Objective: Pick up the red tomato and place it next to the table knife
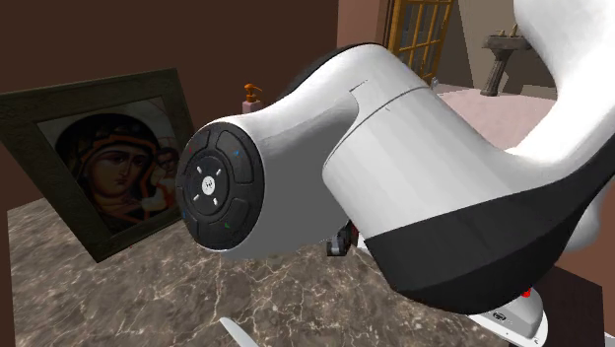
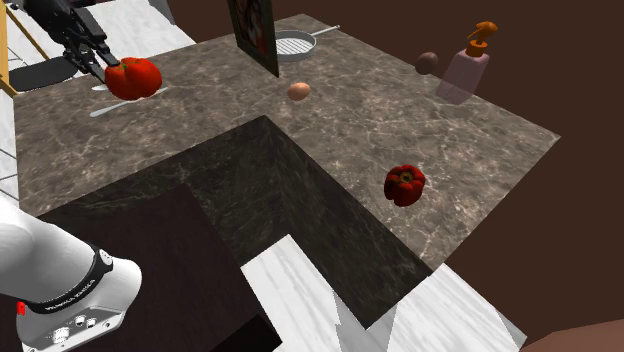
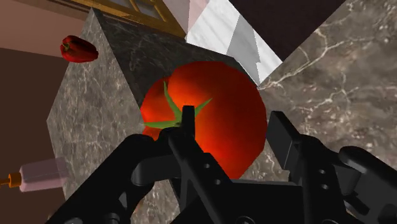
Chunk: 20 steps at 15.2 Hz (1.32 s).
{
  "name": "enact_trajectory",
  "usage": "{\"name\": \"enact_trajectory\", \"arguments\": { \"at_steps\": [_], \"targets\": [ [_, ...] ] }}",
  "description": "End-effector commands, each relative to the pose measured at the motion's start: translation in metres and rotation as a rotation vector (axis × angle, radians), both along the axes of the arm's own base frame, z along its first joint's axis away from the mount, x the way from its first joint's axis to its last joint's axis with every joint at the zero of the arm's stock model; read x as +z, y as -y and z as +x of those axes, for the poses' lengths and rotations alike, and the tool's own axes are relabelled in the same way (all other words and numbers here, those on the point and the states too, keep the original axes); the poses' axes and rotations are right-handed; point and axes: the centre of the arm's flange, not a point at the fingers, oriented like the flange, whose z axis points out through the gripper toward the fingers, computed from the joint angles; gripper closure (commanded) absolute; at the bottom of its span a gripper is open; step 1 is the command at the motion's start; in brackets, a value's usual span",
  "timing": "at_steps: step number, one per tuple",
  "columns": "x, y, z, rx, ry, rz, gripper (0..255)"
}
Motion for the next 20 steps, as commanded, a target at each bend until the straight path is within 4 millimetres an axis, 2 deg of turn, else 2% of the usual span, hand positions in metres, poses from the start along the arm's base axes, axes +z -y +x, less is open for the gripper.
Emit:
{"name": "enact_trajectory", "arguments": {
  "at_steps": [1,6,7,8,18,20],
  "targets": [
    [-0.001,-0.018,-0.021,-0.001,0.0,0.0,255],
    [-0.001,-0.065,-0.067,-0.001,0.0,0.0,255],
    [0.0,-0.053,-0.055,0.001,0.0,0.0,255],
    [0.0,-0.053,-0.055,0.001,0.0,0.0,0],
    [-0.116,0.003,-0.038,0.288,0.002,-0.004,0],
    [-0.125,0.009,-0.035,0.302,0.002,-0.004,0]
  ]
}}
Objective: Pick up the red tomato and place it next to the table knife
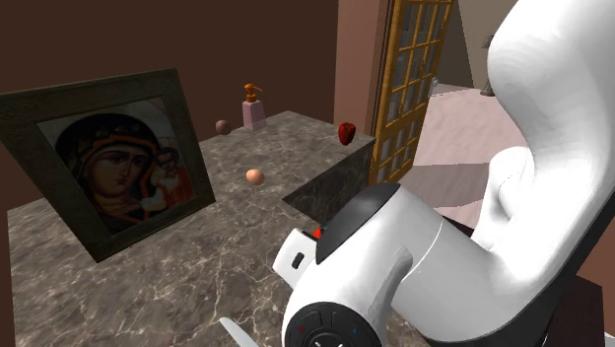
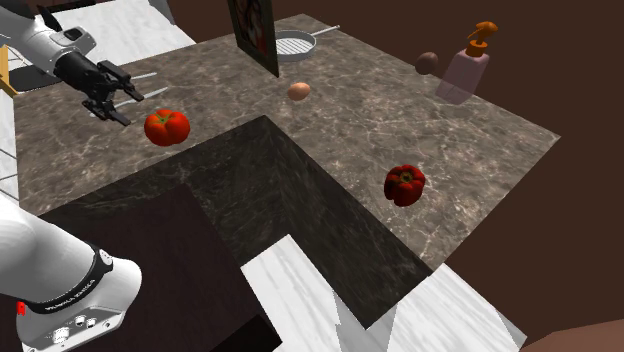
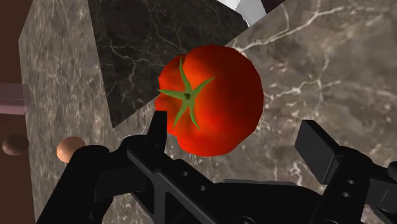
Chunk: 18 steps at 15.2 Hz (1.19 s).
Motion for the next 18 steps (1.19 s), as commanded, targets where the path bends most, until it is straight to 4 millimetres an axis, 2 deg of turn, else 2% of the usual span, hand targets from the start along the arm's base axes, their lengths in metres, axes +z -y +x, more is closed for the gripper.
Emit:
{"name": "enact_trajectory", "arguments": {
  "at_steps": [1,7,14,15,18],
  "targets": [
    [-0.012,0.008,0.002,0.013,0.0,0.001,0],
    [-0.031,0.027,0.015,0.013,0.0,0.001,0],
    [-0.031,0.027,0.015,0.013,0.0,0.001,0],
    [-0.031,0.027,0.015,0.013,0.0,0.001,255],
    [-0.031,0.027,0.015,0.013,0.0,0.001,255]
  ]
}}
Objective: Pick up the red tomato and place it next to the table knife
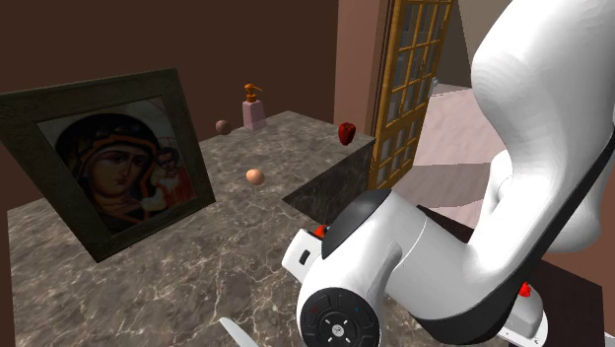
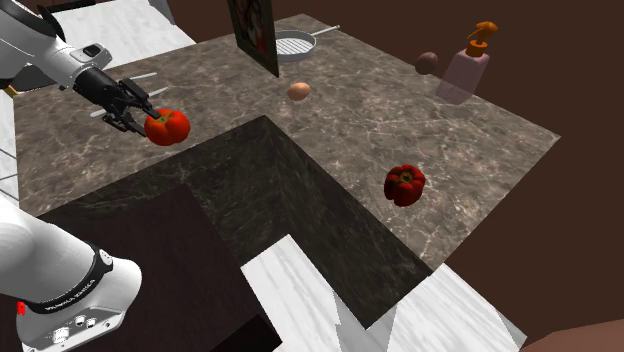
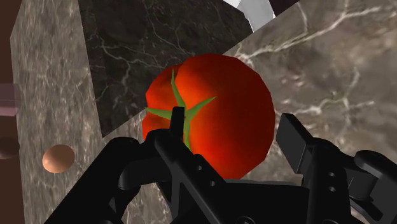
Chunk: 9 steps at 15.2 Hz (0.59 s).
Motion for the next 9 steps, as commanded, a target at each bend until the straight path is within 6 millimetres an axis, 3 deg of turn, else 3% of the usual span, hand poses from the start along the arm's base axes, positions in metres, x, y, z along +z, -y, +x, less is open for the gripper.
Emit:
{"name": "enact_trajectory", "arguments": {
  "at_steps": [1,6,9],
  "targets": [
    [0.0,0.0,0.0,-0.001,0.0,-0.001,255],
    [0.0,0.0,0.0,-0.001,0.0,-0.001,255],
    [0.016,0.0,0.0,-0.001,0.0,-0.001,255]
  ]
}}
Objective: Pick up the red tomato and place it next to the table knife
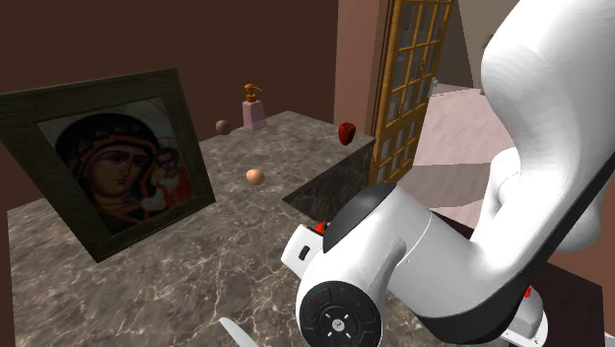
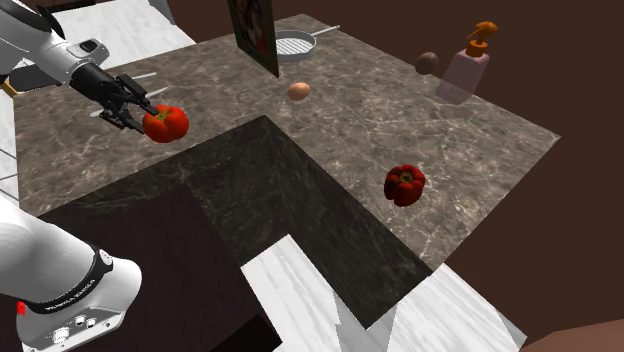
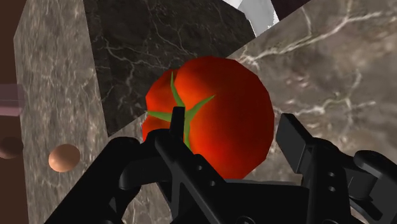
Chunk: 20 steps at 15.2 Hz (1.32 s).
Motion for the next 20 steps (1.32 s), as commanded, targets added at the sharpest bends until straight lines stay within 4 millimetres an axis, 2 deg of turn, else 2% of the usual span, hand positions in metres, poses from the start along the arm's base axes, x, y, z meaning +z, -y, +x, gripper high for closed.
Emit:
{"name": "enact_trajectory", "arguments": {
  "at_steps": [1,12,13,14,18,20],
  "targets": [
    [0.01,0.001,0.0,0.0,0.0,0.0,255],
    [0.068,0.001,0.0,0.0,0.0,0.0,255],
    [0.063,0.0,0.001,0.0,0.0,0.0,255],
    [0.063,0.0,0.001,0.0,0.0,0.0,0],
    [0.011,0.035,-0.021,0.409,0.023,-0.01,0],
    [0.004,0.039,-0.014,0.409,0.023,-0.01,0]
  ]
}}
